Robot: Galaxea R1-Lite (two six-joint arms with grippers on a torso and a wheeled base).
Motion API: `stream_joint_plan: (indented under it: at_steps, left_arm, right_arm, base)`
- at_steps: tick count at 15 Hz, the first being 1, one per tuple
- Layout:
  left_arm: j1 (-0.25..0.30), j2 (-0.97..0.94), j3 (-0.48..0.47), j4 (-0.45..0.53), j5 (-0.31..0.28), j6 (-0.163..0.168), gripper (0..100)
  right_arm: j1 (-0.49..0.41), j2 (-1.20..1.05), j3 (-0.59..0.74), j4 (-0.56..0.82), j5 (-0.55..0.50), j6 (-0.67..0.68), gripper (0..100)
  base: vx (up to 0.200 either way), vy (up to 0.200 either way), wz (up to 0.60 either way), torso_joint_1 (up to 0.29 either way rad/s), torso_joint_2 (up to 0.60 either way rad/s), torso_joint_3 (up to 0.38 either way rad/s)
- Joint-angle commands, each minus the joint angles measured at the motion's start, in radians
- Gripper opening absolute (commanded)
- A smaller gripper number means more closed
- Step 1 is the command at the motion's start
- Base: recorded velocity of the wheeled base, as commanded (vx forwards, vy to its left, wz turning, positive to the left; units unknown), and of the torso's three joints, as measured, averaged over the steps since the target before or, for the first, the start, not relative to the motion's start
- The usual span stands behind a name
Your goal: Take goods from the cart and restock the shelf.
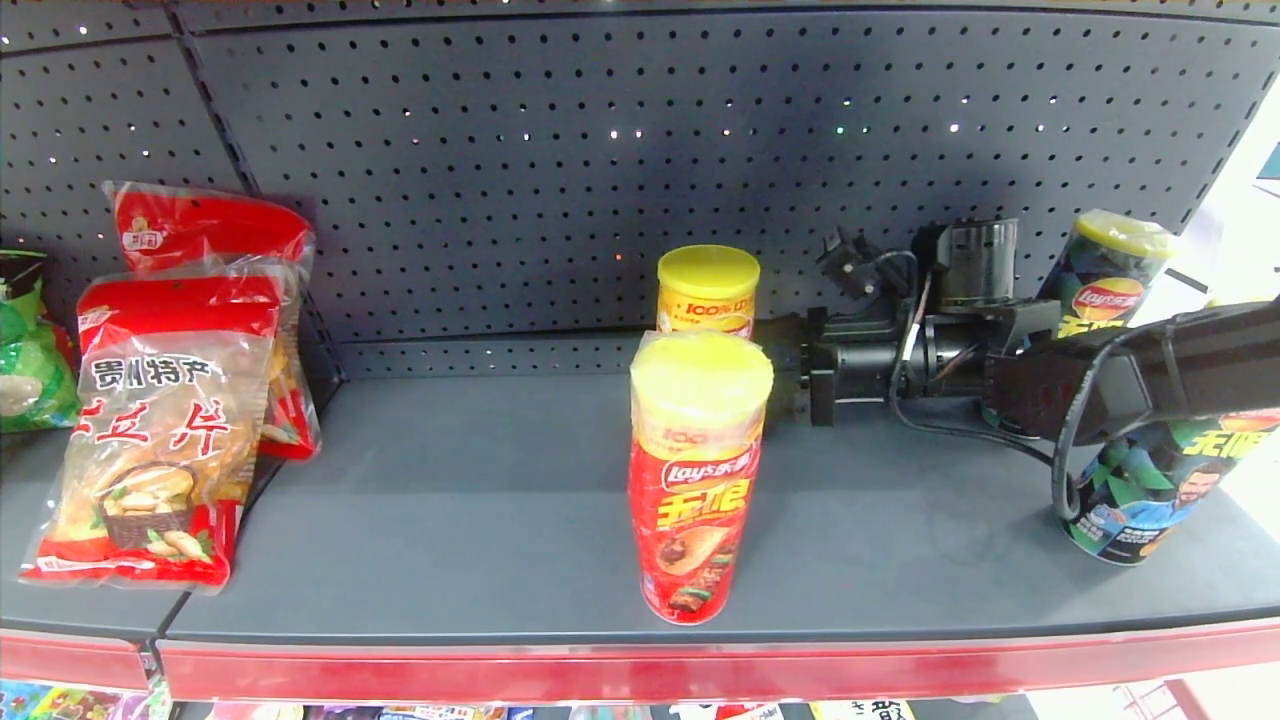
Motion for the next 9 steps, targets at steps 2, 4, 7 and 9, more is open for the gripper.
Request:
stream_joint_plan:
  at_steps: [2,4,7,9]
  left_arm:
    - [0.0,0.001,0.0,0.0,0.0,0.0,100]
    - [0.0,0.001,0.0,0.0,0.0,0.0,100]
    - [0.0,0.001,0.0,0.0,0.0,0.0,100]
    - [0.0,0.001,0.0,0.0,0.0,0.0,100]
  right_arm:
    - [0.031,0.012,-0.001,0.005,0.007,0.0,100]
    - [0.045,0.01,-0.001,0.008,0.007,0.001,100]
    - [0.062,0.012,-0.004,0.008,0.005,0.003,100]
    - [0.074,0.015,-0.004,0.008,0.004,0.003,100]
  base:
    - [0.0,0.0,0.0,0.0,0.0,0.0]
    - [0.0,0.0,0.0,0.0,0.0,0.0]
    - [0.0,0.0,0.0,0.0,0.0,0.0]
    - [0.0,0.0,0.0,0.0,0.0,0.0]
